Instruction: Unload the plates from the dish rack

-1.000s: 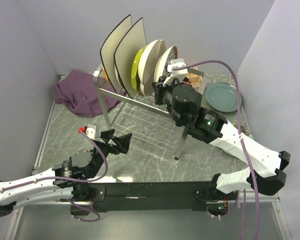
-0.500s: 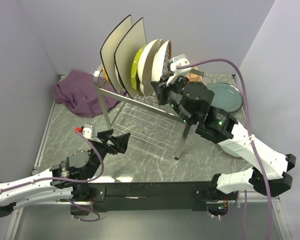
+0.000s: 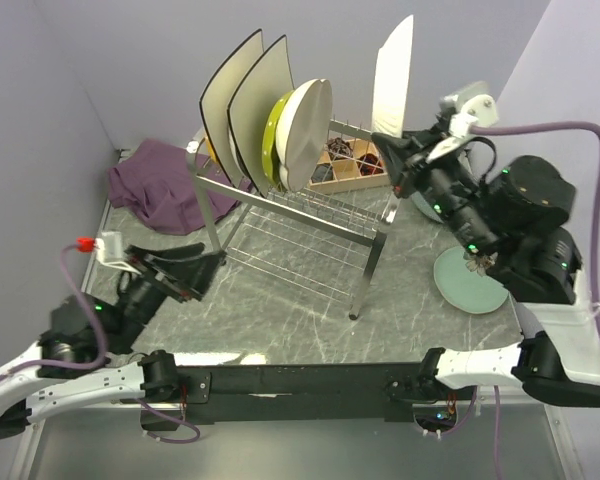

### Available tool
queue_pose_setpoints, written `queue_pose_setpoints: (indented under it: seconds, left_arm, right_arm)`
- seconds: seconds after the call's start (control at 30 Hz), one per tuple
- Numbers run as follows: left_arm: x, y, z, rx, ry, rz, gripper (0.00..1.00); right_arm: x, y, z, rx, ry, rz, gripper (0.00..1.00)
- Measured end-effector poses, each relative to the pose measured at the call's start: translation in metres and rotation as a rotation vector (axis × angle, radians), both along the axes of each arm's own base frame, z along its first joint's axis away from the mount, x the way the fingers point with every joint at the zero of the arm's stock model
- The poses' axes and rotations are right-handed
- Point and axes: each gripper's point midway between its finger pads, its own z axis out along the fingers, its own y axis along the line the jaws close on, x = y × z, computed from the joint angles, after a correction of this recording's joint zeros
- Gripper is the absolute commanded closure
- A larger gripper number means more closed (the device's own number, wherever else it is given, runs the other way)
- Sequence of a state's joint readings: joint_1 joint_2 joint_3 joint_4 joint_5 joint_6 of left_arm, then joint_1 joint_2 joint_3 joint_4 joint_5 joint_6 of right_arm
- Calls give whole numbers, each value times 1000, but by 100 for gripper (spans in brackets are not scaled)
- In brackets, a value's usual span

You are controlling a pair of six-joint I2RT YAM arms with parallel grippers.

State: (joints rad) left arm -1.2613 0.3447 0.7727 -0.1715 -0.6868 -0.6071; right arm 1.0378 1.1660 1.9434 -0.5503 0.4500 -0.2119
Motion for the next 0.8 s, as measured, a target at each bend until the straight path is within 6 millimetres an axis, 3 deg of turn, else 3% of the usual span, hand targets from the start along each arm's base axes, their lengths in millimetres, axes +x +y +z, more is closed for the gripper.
queue_pose_setpoints:
  seconds: [0.13, 0.27, 0.57, 0.8]
  left_arm:
    - [-11, 13, 36, -41, -5, -41, 1]
    - [-19, 17, 54, -51, -7, -83, 1]
    - [-33, -2, 39, 45, 26, -198, 1]
    - [-40, 1, 35, 45, 50, -231, 1]
  right_arm:
    - [-14, -11, -2, -63, -60, 43, 100]
    - [-31, -15, -37, -210, -97, 119, 100]
    - [-63, 1, -84, -497, -249, 350, 100]
    - [-81, 13, -89, -664, -436, 451, 100]
